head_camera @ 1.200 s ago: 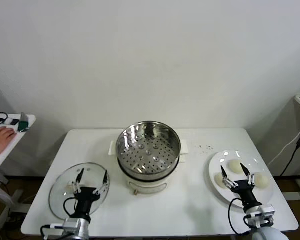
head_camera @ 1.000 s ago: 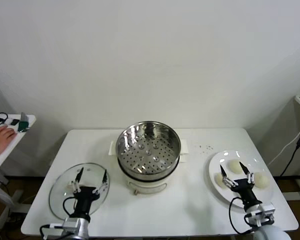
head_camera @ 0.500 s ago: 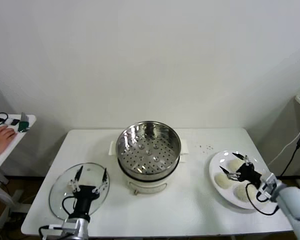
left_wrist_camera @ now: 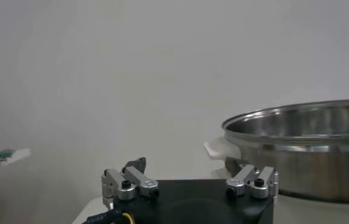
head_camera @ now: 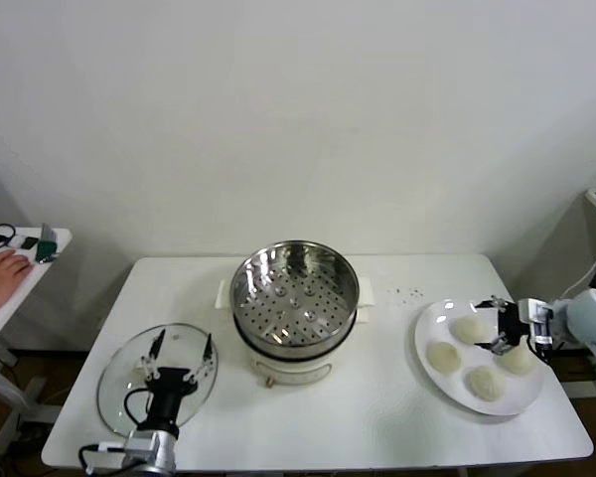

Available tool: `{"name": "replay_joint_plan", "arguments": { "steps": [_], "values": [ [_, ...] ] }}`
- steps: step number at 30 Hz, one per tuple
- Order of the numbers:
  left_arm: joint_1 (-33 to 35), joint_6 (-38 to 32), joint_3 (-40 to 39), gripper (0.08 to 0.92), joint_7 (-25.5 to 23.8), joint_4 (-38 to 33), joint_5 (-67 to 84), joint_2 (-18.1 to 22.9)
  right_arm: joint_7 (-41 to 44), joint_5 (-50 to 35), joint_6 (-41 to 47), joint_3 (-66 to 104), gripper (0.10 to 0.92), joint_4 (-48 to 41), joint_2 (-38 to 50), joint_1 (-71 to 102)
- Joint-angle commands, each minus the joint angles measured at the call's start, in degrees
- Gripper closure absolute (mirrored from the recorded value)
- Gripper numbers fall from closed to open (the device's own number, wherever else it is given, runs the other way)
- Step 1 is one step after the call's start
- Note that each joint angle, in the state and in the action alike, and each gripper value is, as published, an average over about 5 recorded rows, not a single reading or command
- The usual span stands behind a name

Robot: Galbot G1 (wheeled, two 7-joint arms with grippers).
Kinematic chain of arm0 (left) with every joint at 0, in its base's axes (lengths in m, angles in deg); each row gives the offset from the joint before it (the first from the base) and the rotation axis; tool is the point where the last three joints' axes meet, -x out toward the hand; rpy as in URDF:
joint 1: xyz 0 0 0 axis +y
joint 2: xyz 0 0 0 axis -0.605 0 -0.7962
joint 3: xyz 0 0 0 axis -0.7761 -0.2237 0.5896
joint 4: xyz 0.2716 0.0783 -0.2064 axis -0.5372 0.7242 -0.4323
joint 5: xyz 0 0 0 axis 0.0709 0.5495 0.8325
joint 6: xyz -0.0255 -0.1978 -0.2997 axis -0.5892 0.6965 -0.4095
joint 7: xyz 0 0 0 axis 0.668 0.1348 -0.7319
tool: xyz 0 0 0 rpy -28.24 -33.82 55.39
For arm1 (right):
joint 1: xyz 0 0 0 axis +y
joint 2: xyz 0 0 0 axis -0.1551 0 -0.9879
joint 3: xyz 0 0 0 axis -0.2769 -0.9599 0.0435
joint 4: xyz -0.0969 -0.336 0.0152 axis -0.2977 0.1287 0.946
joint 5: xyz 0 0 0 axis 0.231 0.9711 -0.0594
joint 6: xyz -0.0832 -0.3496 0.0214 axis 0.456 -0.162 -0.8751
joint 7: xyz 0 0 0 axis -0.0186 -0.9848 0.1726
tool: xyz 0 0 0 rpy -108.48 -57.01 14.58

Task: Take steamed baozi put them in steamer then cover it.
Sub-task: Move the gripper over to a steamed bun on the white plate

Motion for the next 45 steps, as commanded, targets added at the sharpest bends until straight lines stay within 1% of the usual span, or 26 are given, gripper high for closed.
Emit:
{"name": "replay_joint_plan", "arguments": {
  "steps": [1,7,18,24,37,40,45],
  "values": [
    [-0.4,0.7,0.0,0.177,0.1,0.5,0.6,-0.3,7.5,3.9,-1.1,-29.8,0.203,-13.8,-3.7,-26.8],
    [-0.9,1.1,0.3,0.177,-0.1,0.5,1.7,-1.0,7.8,3.8,-1.9,-36.6,0.203,-18.2,-8.4,-29.7],
    [-0.6,0.6,0.6,0.177,-1.0,1.0,1.7,-1.1,7.7,6.1,-4.6,-36.3,0.203,-24.1,-14.7,-28.2],
    [-0.5,0.3,0.8,0.177,-0.7,1.4,1.7,-1.0,7.3,7.4,-5.9,-34.8,0.203,-26.3,-16.6,-27.3],
    [-0.4,0.1,1.2,0.177,-0.3,1.7,1.8,-1.0,7.5,8.5,-7.5,-35.0,0.203,-28.2,-17.9,-27.0],
    [-0.3,0.1,1.2,0.177,-0.2,1.7,1.8,-0.9,7.5,9.0,-7.9,-35.0,0.212,-28.3,-18.1,-27.0],
    [-0.1,0.1,1.2,0.177,0.1,1.6,1.8,-0.8,7.7,9.3,-8.8,-35.0,0.268,-28.3,-18.0,-27.0]
  ]
}}
